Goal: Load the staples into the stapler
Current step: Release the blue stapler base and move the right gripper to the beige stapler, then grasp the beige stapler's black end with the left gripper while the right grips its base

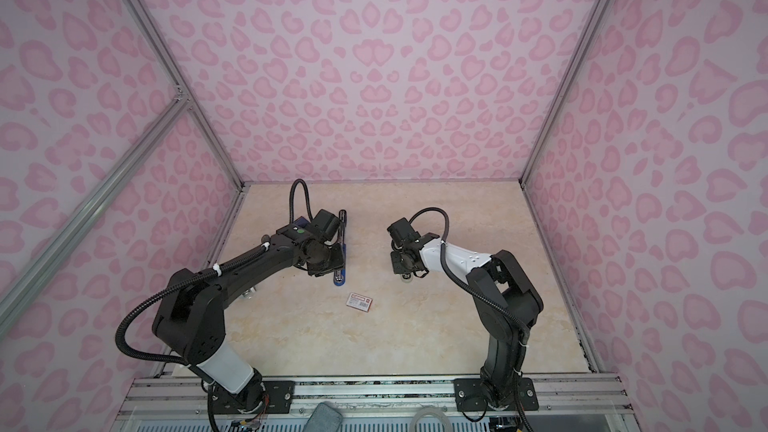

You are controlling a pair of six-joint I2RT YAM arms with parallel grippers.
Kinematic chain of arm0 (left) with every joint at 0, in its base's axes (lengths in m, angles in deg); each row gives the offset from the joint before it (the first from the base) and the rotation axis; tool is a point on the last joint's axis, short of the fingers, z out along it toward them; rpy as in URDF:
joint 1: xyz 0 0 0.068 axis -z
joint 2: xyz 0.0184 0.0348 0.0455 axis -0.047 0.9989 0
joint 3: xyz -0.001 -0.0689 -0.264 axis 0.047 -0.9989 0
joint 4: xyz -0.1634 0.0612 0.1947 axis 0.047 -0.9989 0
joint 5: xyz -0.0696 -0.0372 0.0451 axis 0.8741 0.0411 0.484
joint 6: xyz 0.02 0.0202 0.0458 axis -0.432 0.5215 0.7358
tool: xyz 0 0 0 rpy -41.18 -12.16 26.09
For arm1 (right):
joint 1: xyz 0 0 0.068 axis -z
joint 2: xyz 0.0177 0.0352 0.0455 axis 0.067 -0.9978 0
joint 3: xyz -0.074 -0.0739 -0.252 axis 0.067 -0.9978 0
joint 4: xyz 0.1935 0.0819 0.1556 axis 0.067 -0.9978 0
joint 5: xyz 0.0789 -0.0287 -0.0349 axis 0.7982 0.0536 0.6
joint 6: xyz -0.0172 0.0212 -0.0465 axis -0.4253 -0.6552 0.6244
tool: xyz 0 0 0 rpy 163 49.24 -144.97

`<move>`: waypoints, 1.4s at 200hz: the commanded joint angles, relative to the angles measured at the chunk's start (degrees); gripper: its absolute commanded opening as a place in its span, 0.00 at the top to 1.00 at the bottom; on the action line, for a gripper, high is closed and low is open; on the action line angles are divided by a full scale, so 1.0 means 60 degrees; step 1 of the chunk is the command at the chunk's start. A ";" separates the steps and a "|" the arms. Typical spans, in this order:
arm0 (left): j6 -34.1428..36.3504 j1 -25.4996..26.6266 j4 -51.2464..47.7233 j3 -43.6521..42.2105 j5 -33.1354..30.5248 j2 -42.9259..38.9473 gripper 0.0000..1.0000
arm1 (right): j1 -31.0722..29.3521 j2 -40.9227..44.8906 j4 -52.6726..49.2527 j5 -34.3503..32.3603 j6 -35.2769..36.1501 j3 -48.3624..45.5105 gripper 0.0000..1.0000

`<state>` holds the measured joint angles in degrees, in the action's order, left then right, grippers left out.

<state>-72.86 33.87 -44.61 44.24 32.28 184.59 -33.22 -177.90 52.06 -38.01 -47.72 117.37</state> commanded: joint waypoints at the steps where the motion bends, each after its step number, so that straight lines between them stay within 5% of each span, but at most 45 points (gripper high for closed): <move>1: -0.0203 -0.0011 -0.0225 0.0198 -0.0099 -0.0026 0.54 | -0.0187 -0.0098 0.0148 0.0329 -0.0185 0.0179 0.69; 52: -0.0130 0.0040 0.0134 0.0414 0.0601 0.0064 0.46 | -0.0069 0.0868 0.0720 0.0825 -0.0466 -0.0473 0.46; 143: -0.0239 0.0923 0.0337 0.2328 0.1805 0.1634 0.45 | 0.1626 0.3463 0.2255 0.1196 -0.1387 -0.3976 0.47; 245: -0.0525 0.1947 -0.0107 0.4624 0.2309 0.4065 0.45 | 0.1734 0.3375 0.3507 0.1548 -0.1920 -0.5367 0.50; 280: -0.0510 0.2127 -0.0348 0.5116 0.2324 0.4696 0.52 | 0.1735 0.3387 0.3744 0.1627 -0.2045 -0.5630 0.51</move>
<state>-75.44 46.29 -44.33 73.72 45.81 211.21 -22.79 -157.49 72.30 -28.59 -59.13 84.56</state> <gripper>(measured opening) 0.514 0.488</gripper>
